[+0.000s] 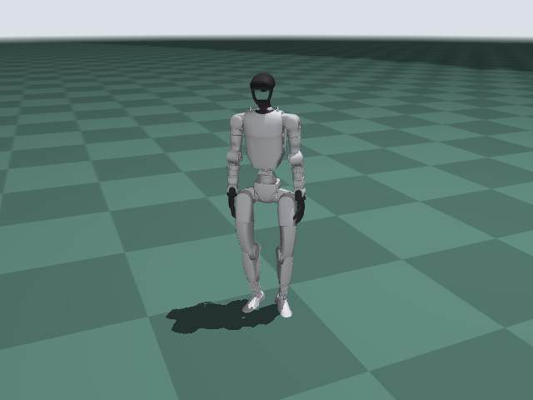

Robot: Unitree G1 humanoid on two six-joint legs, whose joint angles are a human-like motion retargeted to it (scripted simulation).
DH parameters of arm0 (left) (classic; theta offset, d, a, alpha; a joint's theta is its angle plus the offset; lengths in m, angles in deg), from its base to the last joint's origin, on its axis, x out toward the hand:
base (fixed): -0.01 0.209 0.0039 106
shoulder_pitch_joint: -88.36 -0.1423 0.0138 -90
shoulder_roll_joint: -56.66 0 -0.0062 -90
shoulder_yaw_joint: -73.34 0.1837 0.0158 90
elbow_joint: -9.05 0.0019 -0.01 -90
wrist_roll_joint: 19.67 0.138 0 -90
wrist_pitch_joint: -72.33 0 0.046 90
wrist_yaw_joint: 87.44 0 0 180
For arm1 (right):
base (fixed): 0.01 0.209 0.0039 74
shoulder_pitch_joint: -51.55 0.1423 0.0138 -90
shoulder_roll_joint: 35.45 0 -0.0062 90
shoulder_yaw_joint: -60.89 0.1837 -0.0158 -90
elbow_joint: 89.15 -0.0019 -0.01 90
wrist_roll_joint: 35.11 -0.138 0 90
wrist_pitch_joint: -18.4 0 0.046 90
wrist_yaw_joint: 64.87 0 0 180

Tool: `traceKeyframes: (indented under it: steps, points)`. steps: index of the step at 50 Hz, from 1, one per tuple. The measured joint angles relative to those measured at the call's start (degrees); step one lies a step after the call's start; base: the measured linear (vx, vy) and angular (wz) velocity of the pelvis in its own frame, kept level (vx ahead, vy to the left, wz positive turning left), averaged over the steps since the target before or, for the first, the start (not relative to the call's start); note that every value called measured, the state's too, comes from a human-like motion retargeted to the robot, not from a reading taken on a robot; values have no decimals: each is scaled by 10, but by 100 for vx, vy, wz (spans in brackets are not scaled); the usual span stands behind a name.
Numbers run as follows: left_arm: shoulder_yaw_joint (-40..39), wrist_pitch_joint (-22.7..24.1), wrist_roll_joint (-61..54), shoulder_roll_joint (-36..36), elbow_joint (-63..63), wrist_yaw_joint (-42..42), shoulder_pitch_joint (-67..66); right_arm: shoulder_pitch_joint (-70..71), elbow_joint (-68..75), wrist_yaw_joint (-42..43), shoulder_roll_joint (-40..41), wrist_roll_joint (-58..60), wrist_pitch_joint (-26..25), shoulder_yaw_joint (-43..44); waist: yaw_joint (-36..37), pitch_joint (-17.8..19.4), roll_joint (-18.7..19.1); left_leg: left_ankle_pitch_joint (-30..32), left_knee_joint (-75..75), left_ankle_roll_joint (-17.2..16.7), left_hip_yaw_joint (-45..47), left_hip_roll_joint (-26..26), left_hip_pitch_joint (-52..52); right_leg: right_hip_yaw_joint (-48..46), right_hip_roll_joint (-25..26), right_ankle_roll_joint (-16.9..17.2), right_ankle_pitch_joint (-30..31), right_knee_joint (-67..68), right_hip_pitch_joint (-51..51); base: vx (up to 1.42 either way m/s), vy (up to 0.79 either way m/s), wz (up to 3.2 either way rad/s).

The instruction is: In place motions

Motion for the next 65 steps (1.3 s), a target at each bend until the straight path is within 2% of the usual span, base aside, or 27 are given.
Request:
traceKeyframes:
  steps: [7, 12, 15, 17, 22, 25, 28, 30, 33, 36, 40, 43, 47, 54, 58, 60, 62, 63, 65]
  points:
    - [4, -2, 14, 13, -25, 9, -5, -16, 28, 6, -16, -31, -11, 28, 16, -26, 12, -8, -17, -4, 25, -13, 9, 28, 1, 9, -7, 12, -10, 20, 8, -36]
    - [3, -8, 14, 25, -36, 17, 15, -22, 22, 6, -18, -29, -9, 33, 0, -21, 18, -5, -2, -8, -4, -9, -2, 25, -4, 7, -26, 37, -6, 5, -2, 72]
    - [10, -3, 15, 28, -47, 21, 17, -29, 14, 5, -16, -27, -8, 40, -3, -22, 19, -1, 10, -12, -34, -7, -15, 64, 4, -6, -26, 50, -7, 3, -7, 109]
    - [18, 4, 14, 26, -49, 33, 19, -32, 4, 2, -13, -27, -7, 48, -14, -22, 22, 7, 19, -15, -76, -9, -29, 138, 16, -6, -15, 60, -14, -4, -8, 171]
    - [27, 6, 18, 17, -48, 39, 29, -27, -27, -5, -12, -31, -3, 61, -64, -16, 37, 32, 31, -18, -199, -29, -73, 313, 42, 40, 17, 59, -24, -16, -12, 216]
    - [32, 6, 17, 12, -51, 34, 35, -16, -41, -7, -15, -38, 1, 63, -84, 6, 47, 58, 32, -25, -278, -45, -90, 324, 42, 73, 14, 52, -14, -26, -22, 231]
    - [32, 7, 16, 16, -64, 38, 43, -1, -46, -10, -12, -50, 4, 53, -62, 39, 46, 81, 23, -39, -325, -55, -96, 256, 45, 32, -7, 34, -1, -33, -17, 159]
    - [34, 12, 16, 20, -73, 39, 39, 2, -45, -14, -10, -52, 5, 45, -28, 47, 34, 88, 12, -42, -328, -65, -97, 238, 47, 14, -1, 19, 8, -20, -18, 88]
    - [43, 21, 11, 20, -79, 27, 24, 2, -40, -27, -13, -34, 3, 35, 36, 40, 28, 56, -15, -25, -290, -49, -110, 188, 28, 20, 6, 5, 2, -16, -13, 157]
    - [41, 28, -4, 15, -68, 15, 14, -2, -50, -25, -14, -8, 3, 30, 43, 36, 12, 14, -29, -12, -179, -28, -124, 96, 2, 14, 1, -9, 8, -13, -7, 284]
    - [40, 27, -5, 17, -65, 23, 14, -9, -66, -15, -17, -6, 18, 31, 23, 37, 4, -28, -20, -17, 90, 19, -112, -61, -35, 16, -18, -21, 22, -12, 7, 356]
    - [39, 28, 3, 18, -69, 16, 10, -20, -57, -20, -21, -8, 22, 46, 23, 28, -5, -42, -2, -19, 226, 34, -81, -179, -54, 18, -33, -33, 40, 3, 17, 356]
    - [32, 28, -4, 21, -63, 29, 5, -36, -28, -10, -24, 0, 14, 65, 30, 4, -17, -58, 20, 0, 295, 38, -46, -318, -66, 35, -50, -53, 68, 20, 25, 346]
    - [17, 26, -11, 26, -52, 28, 8, -71, -2, 6, -14, 8, 17, 89, 29, -53, -57, -75, 63, 21, 438, 34, 19, -509, -90, 88, -71, -65, 91, 29, 29, 363]
    - [12, 26, -18, 21, -41, 22, 9, -81, -2, 8, -15, 23, 21, 92, 53, -64, -61, -49, 64, 24, 398, 24, 30, -583, -89, 115, -68, -53, 109, 28, 28, 245]
    - [10, 27, -18, 18, -36, 19, 8, -84, -5, 10, -20, 30, 24, 95, 80, -66, -43, -48, 19, -30, 359, 22, 34, -598, -64, 124, -69, -44, 119, 35, 34, 138]
    - [-1, 26, -14, 10, -29, 17, -7, -88, -5, 12, -30, 35, 21, 92, 100, -76, -37, -68, 2, -2, 313, -2, 21, -606, -61, 115, -52, -31, 133, 39, 23, 106]
    - [-11, 25, -13, 5, -22, 17, -12, -87, -4, 12, -36, 35, 16, 89, 115, -81, -40, -66, 16, 1, 287, 7, -2, -573, -74, 107, -35, -16, 130, 49, 35, 97]
    - [-17, 19, -18, 1, -10, 6, -18, -86, -7, 17, -39, 21, 15, 93, 107, -84, -12, -74, 24, 14, 212, 21, -23, -531, -82, 95, 7, 40, 134, 48, 36, 176]
